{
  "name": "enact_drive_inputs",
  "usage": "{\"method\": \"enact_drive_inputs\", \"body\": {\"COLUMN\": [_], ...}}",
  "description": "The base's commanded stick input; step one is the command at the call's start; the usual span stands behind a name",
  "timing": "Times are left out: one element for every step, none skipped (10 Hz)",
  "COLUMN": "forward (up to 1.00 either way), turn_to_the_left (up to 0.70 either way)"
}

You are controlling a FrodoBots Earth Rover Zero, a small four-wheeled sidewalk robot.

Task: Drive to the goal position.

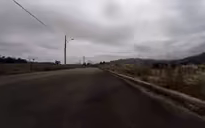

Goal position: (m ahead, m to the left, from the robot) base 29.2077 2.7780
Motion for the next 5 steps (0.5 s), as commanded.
{"method": "enact_drive_inputs", "body": {"forward": [0.70, 0.70, 0.70, 0.70, 0.70], "turn_to_the_left": [0.00, 0.00, 0.00, 0.00, 0.00]}}
